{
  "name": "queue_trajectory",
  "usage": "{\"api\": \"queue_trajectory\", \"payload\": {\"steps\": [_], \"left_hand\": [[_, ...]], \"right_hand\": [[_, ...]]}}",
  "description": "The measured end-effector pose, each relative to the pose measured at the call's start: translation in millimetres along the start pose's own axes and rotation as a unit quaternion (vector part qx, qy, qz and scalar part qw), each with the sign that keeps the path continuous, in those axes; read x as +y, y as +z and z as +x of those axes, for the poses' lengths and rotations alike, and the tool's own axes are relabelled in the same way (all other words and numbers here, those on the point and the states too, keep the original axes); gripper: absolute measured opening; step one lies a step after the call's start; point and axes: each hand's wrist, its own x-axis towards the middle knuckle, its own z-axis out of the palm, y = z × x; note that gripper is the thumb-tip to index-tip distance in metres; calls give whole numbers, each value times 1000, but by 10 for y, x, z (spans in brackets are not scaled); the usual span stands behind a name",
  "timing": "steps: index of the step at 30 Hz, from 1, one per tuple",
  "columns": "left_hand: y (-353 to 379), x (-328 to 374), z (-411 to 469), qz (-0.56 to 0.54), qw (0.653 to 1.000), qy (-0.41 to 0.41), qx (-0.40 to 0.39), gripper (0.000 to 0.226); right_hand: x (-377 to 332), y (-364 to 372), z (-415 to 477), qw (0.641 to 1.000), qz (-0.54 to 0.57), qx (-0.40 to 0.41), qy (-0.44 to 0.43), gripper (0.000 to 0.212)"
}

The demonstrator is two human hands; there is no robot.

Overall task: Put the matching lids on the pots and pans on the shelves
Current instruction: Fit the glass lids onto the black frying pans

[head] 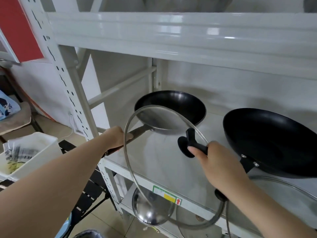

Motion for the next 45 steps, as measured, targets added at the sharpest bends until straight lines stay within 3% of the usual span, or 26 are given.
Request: {"api": "queue_trajectory", "payload": {"steps": [2, 6, 12, 17, 21, 25, 29, 35, 45], "left_hand": [[9, 75, -23, 25, 998, 34, 40, 45], [62, 219, -8, 70, 996, 52, 31, 43], [260, 284, 103, 181, 978, 37, 94, 23], [180, 208, 227, 195, 979, 36, 48, 23], [171, 190, 297, 216, 976, 28, 4, 27], [43, 291, 322, 246, 967, 26, -54, 37], [-38, 401, 350, 255, 962, 11, -101, 30], [-37, 422, 354, 195, 971, -1, -140, 57], [-77, 335, 438, 207, 969, 49, -125, 37]], "right_hand": [[-40, -29, 257, 997, 68, -23, 8, 48], [-145, -60, 801, 990, 135, 10, 29, 54], [-402, 89, 1536, 993, 110, 2, 34, 47], [-485, 317, 1885, 997, 61, 14, 37, 51], [-593, 451, 2068, 998, 30, 34, 47, 14], [-615, 588, 2182, 995, 32, 68, 72, 29], [-683, 644, 2445, 992, 20, 73, 97, 23], [-848, 743, 2616, 995, -45, 70, 62, 6], [-926, 751, 2669, 983, -180, 38, -1, 20]]}}
